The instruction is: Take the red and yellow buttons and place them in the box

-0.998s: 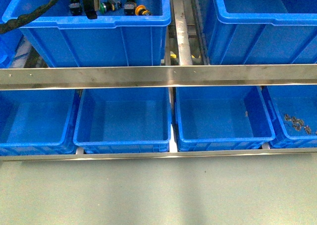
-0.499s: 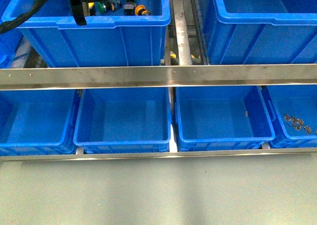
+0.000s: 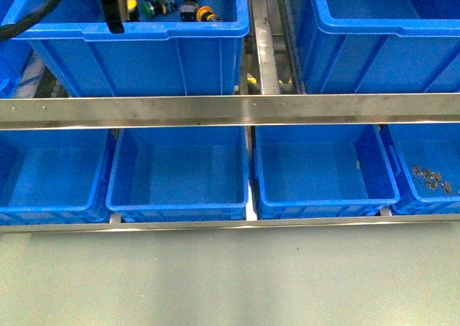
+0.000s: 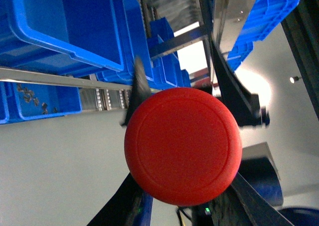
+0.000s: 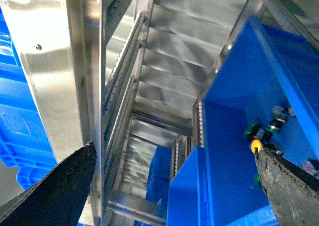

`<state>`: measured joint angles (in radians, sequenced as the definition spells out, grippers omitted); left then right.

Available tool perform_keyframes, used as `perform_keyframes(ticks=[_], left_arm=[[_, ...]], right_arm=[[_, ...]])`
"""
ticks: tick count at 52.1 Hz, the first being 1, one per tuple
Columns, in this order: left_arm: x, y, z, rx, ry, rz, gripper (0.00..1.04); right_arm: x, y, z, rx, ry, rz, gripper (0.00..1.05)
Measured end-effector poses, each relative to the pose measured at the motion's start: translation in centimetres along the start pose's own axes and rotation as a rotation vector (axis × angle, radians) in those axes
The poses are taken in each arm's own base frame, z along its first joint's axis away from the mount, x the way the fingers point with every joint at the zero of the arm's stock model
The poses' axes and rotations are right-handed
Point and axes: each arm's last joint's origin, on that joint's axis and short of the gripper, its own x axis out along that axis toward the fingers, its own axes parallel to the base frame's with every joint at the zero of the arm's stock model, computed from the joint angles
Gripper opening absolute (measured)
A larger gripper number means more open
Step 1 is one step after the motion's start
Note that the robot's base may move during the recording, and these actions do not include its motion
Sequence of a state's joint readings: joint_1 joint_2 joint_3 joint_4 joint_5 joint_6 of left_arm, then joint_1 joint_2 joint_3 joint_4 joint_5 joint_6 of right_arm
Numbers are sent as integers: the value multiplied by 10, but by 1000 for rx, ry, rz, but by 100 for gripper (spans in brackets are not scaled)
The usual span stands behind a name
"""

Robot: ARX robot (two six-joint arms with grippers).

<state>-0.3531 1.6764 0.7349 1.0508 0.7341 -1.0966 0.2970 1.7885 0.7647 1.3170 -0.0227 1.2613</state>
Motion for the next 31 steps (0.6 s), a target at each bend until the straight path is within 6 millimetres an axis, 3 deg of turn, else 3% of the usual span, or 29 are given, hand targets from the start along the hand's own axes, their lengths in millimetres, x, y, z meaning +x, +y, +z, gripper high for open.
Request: perform_keyframes(ticks=[8,31], left_arm=[[-5,2,6,7,-35,20,22],[-2,0,4,24,1,1,22]], right_arm=[[8,8,7,-22,-22,20,97],[2,15,4,33,3,110,97]])
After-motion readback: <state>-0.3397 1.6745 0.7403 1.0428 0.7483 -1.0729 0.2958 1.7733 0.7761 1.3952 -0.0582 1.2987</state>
